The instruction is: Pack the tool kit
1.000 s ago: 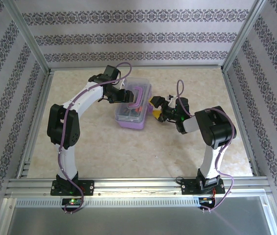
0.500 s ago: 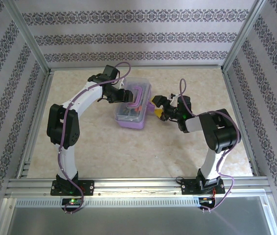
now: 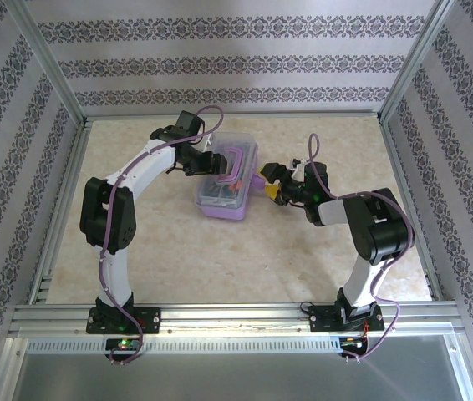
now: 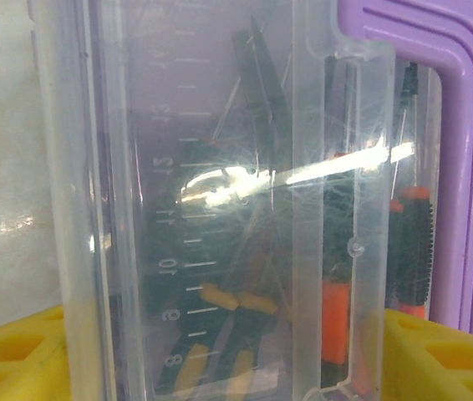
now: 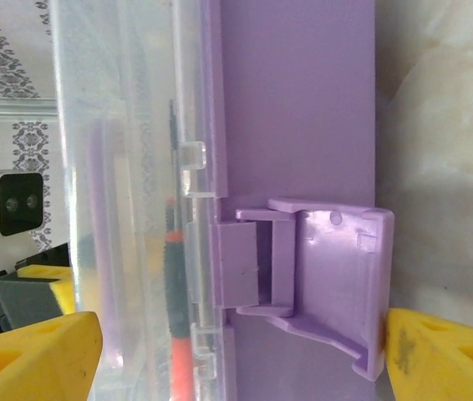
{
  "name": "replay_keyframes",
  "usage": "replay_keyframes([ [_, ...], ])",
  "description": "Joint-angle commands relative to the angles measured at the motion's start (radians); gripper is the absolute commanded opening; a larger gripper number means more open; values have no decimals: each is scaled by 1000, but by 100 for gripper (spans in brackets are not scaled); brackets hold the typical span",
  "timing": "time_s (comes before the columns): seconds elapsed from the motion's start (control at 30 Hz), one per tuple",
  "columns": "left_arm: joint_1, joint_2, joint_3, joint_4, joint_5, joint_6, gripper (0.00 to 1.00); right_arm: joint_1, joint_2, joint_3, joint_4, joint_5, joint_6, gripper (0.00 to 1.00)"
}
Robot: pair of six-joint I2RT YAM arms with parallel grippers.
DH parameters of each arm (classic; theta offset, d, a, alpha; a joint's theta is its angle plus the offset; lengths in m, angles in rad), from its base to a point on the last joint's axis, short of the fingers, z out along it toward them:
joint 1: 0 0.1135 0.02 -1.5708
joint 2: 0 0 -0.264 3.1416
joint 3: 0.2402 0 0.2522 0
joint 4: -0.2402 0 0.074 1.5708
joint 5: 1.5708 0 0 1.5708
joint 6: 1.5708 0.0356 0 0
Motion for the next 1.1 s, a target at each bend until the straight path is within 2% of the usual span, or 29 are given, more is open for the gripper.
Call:
replay_keyframes([
  [0.0, -18, 85, -41, -74, -43, -12, 46, 32, -58, 50, 132, -123, -7, 84],
  [0.2, -24, 87, -40, -75, -42, -13, 46, 36, -66, 67, 103, -122, -18, 83],
  [0.3, -29, 89, -39, -76, -42, -13, 46, 51, -23, 104, 88, -119, -27, 83],
  [0.43, -36, 91, -40, -78, -43, -10, 46, 65, 56, 146, 125, -125, -2, 82],
  [0.53, -39, 89, -39, -78, -44, -10, 46, 50, 37, 137, 161, -140, 23, 81],
  [0.73, -41, 94, -39, -74, -39, -13, 46, 2, -151, 143, -15, -174, -68, 81],
  [0.87, -41, 98, -38, -78, -40, -12, 46, -58, -201, 126, -310, -95, -238, 79],
  [0.93, -41, 99, -38, -78, -40, -11, 46, -89, -200, 113, -430, -42, -309, 76],
  [1.07, -41, 97, -39, -75, -34, -15, 46, -145, -146, 60, -418, 2, -290, 60],
])
